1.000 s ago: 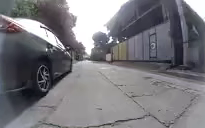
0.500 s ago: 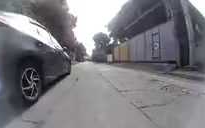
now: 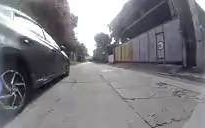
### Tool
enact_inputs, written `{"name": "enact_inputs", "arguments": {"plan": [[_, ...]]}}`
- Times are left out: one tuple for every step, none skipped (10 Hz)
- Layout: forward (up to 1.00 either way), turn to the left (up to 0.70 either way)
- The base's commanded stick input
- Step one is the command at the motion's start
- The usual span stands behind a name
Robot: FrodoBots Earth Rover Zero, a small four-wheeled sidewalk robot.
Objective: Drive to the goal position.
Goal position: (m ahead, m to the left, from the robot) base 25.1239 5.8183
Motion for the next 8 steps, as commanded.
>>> {"name": "enact_inputs", "arguments": {"plan": [[1.0,0.01],[1.0,0.0],[1.0,0.0],[1.0,0.0],[1.0,0.14],[1.0,0.29],[1.0,0.37],[1.0,0.18]]}}
